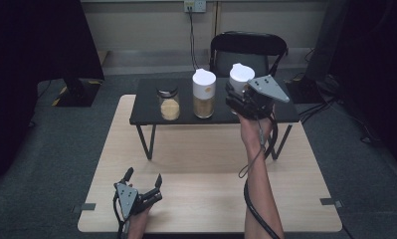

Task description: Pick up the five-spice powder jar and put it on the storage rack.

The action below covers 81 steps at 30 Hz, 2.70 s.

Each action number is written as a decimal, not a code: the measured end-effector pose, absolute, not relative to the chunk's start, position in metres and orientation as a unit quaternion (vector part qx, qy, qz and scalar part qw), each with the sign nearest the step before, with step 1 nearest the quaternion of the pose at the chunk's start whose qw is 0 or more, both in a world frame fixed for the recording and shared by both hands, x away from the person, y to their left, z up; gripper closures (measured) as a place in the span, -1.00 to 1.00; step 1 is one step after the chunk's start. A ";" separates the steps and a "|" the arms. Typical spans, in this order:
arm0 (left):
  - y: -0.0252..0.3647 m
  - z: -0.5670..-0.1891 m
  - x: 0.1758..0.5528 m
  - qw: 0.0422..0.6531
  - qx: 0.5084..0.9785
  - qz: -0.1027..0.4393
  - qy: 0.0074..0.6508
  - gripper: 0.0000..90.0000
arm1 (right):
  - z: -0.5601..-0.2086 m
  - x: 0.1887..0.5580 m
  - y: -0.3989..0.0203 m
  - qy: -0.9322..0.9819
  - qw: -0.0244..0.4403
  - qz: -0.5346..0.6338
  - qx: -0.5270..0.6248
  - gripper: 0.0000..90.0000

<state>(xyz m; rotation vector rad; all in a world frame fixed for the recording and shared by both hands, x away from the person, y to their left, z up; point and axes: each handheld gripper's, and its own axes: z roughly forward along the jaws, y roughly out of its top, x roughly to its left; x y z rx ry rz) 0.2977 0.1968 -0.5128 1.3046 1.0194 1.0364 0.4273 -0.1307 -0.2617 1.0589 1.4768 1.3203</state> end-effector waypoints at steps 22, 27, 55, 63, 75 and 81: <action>0.197 -0.513 0.298 0.560 0.553 0.440 0.432 -0.95 | -0.278 0.442 -0.137 0.594 0.408 0.530 0.448 -0.34; 0.197 -0.513 0.298 0.560 0.553 0.440 0.432 -0.95 | -0.279 0.443 -0.140 0.592 0.402 0.534 0.450 -0.34; 0.197 -0.513 0.298 0.560 0.553 0.440 0.432 -0.95 | -0.279 0.442 -0.141 0.595 0.401 0.536 0.445 -0.35; 0.197 -0.513 0.298 0.560 0.553 0.440 0.432 -0.95 | -0.280 0.441 -0.141 0.588 0.410 0.538 0.443 -0.66; 0.197 -0.513 0.298 0.560 0.554 0.439 0.432 -0.95 | -0.280 0.442 -0.136 0.573 0.420 0.539 0.452 -1.00; 0.197 -0.513 0.298 0.560 0.554 0.439 0.431 -0.95 | -0.281 0.440 -0.134 0.573 0.422 0.541 0.449 -1.00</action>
